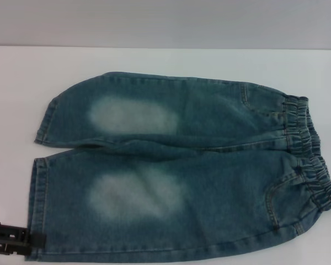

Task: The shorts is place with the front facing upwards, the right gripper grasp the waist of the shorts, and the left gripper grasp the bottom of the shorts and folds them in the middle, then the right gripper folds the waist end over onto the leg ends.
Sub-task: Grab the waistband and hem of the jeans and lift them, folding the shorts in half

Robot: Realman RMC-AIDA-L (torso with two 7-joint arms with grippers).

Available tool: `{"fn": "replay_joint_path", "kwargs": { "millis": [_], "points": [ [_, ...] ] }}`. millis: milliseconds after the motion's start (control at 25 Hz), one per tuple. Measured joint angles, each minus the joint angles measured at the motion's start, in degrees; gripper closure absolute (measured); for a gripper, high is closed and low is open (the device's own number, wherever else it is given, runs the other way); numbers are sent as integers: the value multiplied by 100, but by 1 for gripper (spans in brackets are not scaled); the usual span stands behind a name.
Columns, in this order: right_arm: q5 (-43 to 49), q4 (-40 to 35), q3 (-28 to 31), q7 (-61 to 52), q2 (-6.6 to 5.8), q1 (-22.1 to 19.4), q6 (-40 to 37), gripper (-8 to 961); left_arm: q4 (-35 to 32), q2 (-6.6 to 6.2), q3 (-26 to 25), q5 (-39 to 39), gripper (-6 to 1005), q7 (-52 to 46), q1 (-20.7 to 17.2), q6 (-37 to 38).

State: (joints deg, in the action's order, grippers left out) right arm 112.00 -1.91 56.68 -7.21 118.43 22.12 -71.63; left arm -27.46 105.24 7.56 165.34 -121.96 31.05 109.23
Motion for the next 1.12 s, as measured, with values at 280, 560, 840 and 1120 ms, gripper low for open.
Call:
{"fn": "replay_joint_path", "kwargs": {
  "millis": [280,560,840,1120],
  "points": [
    [17,6,-10,3,20,-7,1,300,-37,28,70,7,223,-47,-62,-148],
    [25,17,-20,6,22,-7,1,301,-75,28,331,10,223,-92,-53,-378],
    [33,30,-35,9,31,5,1,301,-76,40,469,2,223,-145,-30,-416],
    [33,50,-34,-3,31,-7,-28,301,-76,67,471,-7,223,-130,16,-421]
  ]
}}
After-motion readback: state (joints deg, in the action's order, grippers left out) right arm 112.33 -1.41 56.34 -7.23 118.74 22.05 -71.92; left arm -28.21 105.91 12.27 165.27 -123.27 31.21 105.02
